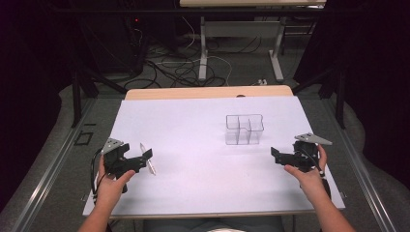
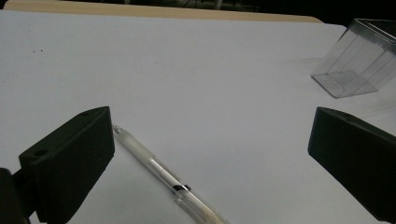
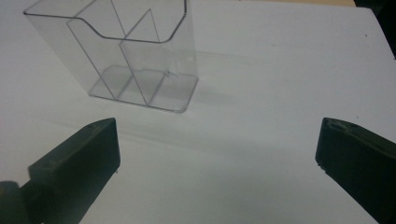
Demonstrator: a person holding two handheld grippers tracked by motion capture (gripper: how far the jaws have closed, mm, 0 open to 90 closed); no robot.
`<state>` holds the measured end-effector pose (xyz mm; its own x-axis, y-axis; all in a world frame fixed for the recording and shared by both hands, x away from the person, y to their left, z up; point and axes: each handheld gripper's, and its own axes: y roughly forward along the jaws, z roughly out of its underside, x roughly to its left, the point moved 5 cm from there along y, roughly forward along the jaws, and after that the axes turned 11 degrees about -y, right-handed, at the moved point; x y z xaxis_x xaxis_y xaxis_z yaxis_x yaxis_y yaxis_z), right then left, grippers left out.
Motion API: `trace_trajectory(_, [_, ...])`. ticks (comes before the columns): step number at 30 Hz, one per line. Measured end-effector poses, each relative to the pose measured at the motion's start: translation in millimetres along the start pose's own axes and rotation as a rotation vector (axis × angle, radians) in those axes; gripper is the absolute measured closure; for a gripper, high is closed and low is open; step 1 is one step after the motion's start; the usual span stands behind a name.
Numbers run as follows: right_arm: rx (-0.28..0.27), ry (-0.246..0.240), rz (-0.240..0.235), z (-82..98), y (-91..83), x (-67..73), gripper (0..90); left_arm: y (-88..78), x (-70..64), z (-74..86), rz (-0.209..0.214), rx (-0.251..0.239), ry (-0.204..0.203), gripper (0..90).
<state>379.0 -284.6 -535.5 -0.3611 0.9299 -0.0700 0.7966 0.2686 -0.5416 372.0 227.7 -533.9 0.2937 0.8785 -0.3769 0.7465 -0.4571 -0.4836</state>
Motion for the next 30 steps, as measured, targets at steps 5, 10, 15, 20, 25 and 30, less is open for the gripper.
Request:
trace_trajectory(5, [0.009, 0.041, -0.039, 5.4, 2.8, 0.7, 0.0, 0.7, -4.0, -1.7, 0.024, -0.01, 0.012, 1.5])
trace_trajectory(10, [-0.054, 0.027, -0.046, -6.0, -1.4, 4.1, 0.0, -5.0, -4.5, 0.4, 0.028, -0.012, 0.02, 1.5])
trace_trajectory(15, [-0.055, 0.012, -0.043, -10.3, -0.5, 7.9, 0.0, -9.8, -3.1, -0.7, 0.025, -0.03, 0.003, 1.9])
trace_trajectory(20, [-0.032, -0.028, -0.034, -22.6, 6.2, 12.6, 1.0, -9.8, -2.5, -0.3, 0.017, -0.026, -0.002, 2.6])
trace_trajectory(25, [-0.014, -0.068, -0.031, -39.4, 16.5, 12.9, 1.0, -10.0, -3.3, 0.1, 0.015, -0.024, 0.014, 2.6])
trace_trajectory(30, [0.013, -0.073, -0.029, -59.5, 27.0, 11.1, 1.1, -9.6, -2.0, 0.9, 0.013, -0.021, 0.011, 2.6])
